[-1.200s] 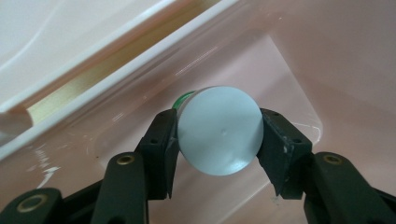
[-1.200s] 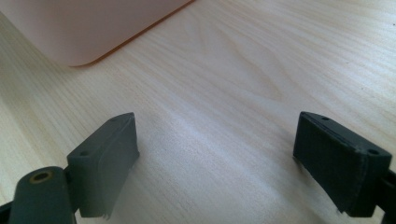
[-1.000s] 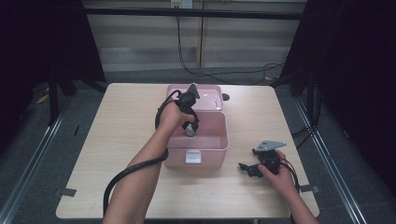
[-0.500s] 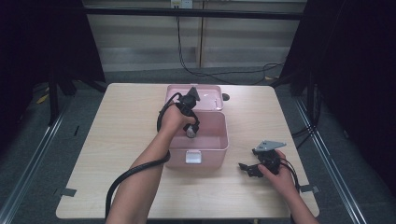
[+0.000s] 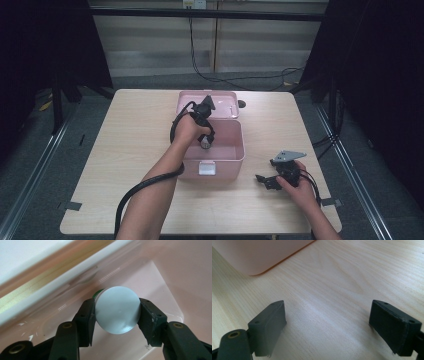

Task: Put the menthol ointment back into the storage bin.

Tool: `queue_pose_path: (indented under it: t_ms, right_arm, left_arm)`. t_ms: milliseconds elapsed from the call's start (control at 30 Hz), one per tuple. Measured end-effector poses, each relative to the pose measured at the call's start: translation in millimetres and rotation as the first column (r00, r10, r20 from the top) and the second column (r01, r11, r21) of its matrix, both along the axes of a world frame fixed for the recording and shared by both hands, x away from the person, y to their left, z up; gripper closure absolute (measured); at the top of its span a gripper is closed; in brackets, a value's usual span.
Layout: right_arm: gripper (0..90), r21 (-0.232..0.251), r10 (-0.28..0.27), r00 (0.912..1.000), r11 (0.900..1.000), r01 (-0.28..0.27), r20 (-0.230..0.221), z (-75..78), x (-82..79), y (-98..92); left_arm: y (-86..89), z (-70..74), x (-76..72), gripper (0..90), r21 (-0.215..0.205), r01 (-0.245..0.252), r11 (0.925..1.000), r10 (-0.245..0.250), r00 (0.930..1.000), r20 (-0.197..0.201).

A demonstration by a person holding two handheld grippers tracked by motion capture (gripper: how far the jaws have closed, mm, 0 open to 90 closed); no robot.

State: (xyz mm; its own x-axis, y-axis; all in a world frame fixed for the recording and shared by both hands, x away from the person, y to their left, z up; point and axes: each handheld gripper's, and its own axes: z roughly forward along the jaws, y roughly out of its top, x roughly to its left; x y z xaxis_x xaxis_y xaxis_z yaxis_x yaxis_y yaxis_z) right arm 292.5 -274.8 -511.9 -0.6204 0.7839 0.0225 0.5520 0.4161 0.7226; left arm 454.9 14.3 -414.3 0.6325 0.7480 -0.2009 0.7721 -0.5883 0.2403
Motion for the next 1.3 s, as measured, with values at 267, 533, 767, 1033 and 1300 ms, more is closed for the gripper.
queue_pose_path:
  t_ms: [267, 533, 767, 1033, 1300]
  right_arm:
    - [12.9, 0.000, 0.000, 1.0000, 1.000, 0.000, 0.000, 0.0, 0.0, 0.0]
    - [12.9, 0.002, 0.001, 1.0000, 1.000, -0.001, 0.000, -0.1, 0.1, 0.0]
    - [12.9, 0.001, 0.001, 1.0000, 1.000, -0.001, 0.000, 0.0, 0.0, 0.0]
    - [12.9, 0.000, 0.000, 1.0000, 1.000, 0.000, 0.000, 0.0, 0.0, 0.0]
    - [12.9, 0.000, 0.000, 1.0000, 1.000, 0.000, 0.000, 0.0, 0.0, 0.0]
  left_arm:
    - [-2.1, -5.0, -0.4, 49.9, 0.008, 0.006, 1.0000, -0.006, 1.0000, 0.004]
    - [-1.1, -9.6, 0.4, 49.9, 0.010, -0.001, 1.0000, 0.001, 1.0000, 0.002]
    - [0.2, -12.9, 1.3, 49.9, 0.016, -0.005, 0.9999, 0.005, 1.0000, 0.001]
    - [-1.8, -16.3, 1.0, 49.9, 0.019, -0.004, 0.9998, 0.004, 1.0000, 0.006]
    - [-4.3, -19.9, 0.7, 49.9, 0.020, -0.002, 0.9998, 0.001, 0.9999, 0.010]
